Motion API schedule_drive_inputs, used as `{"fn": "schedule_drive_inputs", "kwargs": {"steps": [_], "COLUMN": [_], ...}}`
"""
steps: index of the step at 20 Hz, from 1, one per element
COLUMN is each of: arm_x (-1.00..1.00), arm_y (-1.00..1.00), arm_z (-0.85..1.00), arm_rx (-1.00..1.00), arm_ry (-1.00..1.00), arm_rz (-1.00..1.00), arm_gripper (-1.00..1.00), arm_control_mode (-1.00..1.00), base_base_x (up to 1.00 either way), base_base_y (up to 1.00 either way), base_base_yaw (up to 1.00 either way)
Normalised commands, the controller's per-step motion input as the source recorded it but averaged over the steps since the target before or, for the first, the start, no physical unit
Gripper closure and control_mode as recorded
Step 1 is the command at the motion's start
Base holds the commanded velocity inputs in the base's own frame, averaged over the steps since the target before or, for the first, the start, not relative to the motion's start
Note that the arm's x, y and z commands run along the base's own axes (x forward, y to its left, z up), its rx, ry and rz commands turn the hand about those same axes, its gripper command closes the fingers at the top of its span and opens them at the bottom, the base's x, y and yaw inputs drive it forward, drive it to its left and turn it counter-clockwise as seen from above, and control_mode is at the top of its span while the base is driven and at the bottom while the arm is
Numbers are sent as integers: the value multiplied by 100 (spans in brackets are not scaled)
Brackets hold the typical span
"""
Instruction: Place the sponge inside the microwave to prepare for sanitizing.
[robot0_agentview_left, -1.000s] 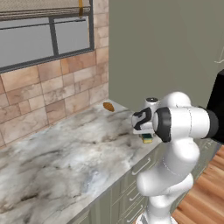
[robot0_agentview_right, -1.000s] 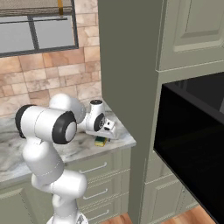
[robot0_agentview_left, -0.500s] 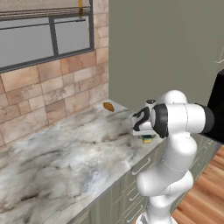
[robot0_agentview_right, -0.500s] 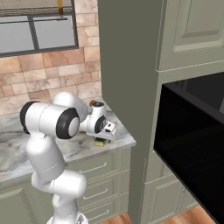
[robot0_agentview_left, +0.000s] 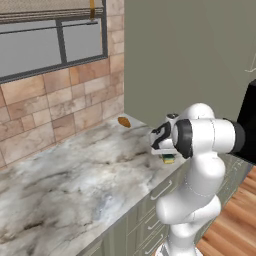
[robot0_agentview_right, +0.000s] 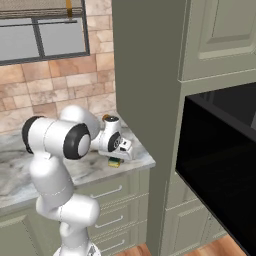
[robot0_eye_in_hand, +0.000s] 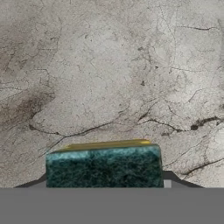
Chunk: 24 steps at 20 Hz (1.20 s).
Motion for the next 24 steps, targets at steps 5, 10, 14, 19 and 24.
{"fn": "schedule_drive_inputs", "kwargs": {"steps": [5,10,14,19,24], "arm_x": [-50,-73,-88,-100,-77], "arm_y": [3,0,0,0,0], "arm_z": [90,100,100,89,92], "arm_rx": [1,0,0,2,2], "arm_ry": [3,11,16,6,3], "arm_rz": [0,0,0,0,-3], "arm_gripper": [100,100,100,100,100], "arm_control_mode": [-100,-100,-100,-100,-100], "base_base_x": [0,0,0,0,0], "base_base_y": [0,0,0,0,0], "base_base_yaw": [0,0,0,0,0]}}
